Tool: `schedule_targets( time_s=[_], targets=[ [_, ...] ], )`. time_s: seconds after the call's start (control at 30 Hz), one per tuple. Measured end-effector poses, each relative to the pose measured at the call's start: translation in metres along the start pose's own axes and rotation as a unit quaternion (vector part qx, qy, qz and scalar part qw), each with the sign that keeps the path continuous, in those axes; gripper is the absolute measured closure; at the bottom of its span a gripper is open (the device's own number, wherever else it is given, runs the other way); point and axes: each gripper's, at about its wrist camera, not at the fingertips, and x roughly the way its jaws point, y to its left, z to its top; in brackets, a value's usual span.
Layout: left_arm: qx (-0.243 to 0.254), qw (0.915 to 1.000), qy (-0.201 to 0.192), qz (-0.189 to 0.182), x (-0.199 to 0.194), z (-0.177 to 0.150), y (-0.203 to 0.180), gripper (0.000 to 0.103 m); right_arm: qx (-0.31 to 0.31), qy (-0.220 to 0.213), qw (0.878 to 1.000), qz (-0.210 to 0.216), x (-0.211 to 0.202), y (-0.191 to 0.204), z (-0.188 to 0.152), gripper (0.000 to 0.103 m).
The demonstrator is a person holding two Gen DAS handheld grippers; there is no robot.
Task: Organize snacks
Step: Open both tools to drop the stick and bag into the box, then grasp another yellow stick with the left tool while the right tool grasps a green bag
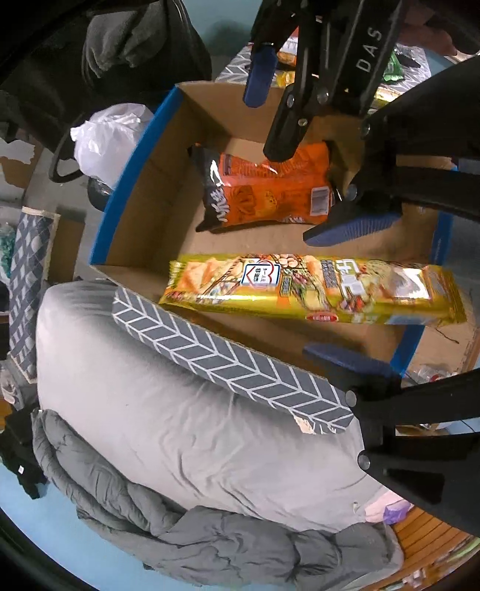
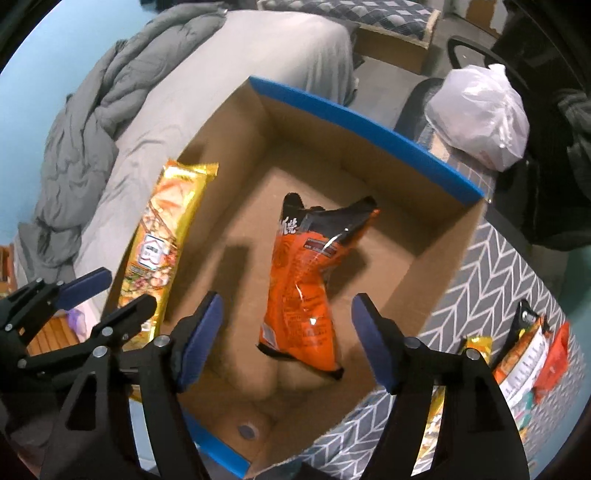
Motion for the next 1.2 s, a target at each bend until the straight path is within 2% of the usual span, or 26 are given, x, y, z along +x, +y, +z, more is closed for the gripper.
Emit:
schedule_targets(
  time_s=[0.33,0.6,0.87,1.2],
  targets=[
    [0.022,0.9993,-0.027,-0.015,-0.038,-0.005,-0.025,0.044,0.013,-0.047,0.999,0.004,-0.046,-0.011,-0.021,0.029],
    [0.047,0.9979,-0.036,-0.028,-0.058,-0.014,-0.049,0.041,0.034,-0.064,0.997,-0.008,-0.068,-0.029,-0.044,0.029],
    [0.110,0.9927,-0.022,-0.044,-0.063,-0.022,-0.095,0.041,0.090,-0.073,0.993,-0.025,-0.086,-0.073,-0.079,0.025],
    [0.171,0.9830,-0.015,-0.066,-0.067,-0.032,-0.150,0.041,0.175,-0.081,0.980,-0.048,-0.108,-0.132,-0.132,0.025]
  ],
)
